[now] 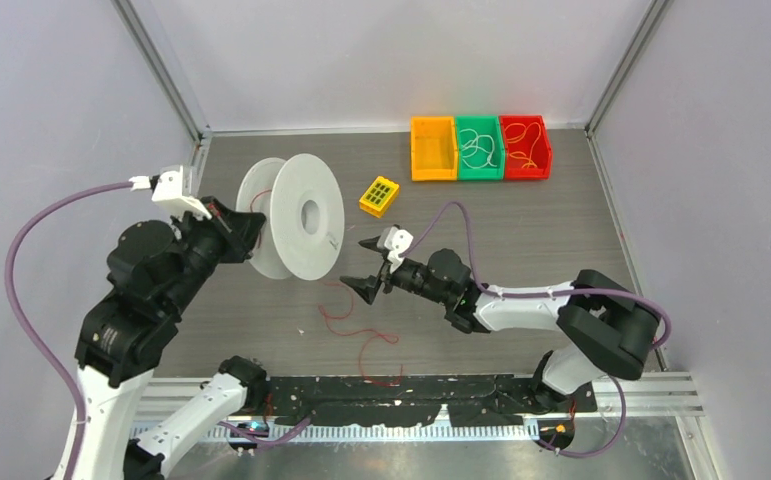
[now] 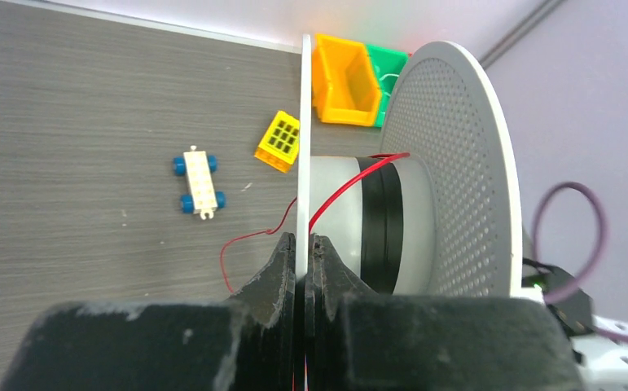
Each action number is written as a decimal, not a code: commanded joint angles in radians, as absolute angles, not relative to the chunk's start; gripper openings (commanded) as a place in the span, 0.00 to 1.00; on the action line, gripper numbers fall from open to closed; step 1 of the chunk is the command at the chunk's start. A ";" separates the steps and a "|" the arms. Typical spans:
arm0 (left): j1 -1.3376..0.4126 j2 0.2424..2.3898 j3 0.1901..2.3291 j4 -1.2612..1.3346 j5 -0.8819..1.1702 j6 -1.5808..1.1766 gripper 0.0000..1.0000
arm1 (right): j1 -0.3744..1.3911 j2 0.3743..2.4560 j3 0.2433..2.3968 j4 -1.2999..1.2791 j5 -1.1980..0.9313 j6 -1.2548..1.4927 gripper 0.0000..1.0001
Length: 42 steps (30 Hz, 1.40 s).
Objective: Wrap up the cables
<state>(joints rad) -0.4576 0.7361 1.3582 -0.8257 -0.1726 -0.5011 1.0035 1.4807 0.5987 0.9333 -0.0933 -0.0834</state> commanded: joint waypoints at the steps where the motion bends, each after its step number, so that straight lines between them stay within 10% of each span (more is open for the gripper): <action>1: -0.454 0.700 1.439 -0.795 -0.055 -0.547 0.00 | 0.939 1.545 0.671 1.164 -0.385 -0.118 0.91; 9: -0.454 0.676 1.462 -0.788 0.029 -0.580 0.00 | 0.871 1.690 0.829 1.131 -0.623 -0.088 0.93; 17: -0.454 0.681 1.459 -0.717 0.022 -0.601 0.00 | 0.883 1.884 0.907 1.312 -0.802 0.199 0.66; 35: -0.454 0.713 1.437 -0.564 -0.193 -0.551 0.00 | 1.071 2.072 0.783 1.552 -0.550 0.346 0.26; 42: -0.454 0.742 1.295 -0.450 -0.422 -0.324 0.00 | 1.140 1.766 0.670 1.203 -0.336 0.248 0.06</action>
<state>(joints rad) -0.4576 0.7116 1.3453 -0.6262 -0.2508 -0.4751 1.0821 2.0178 0.7006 1.3666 -0.5022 0.3363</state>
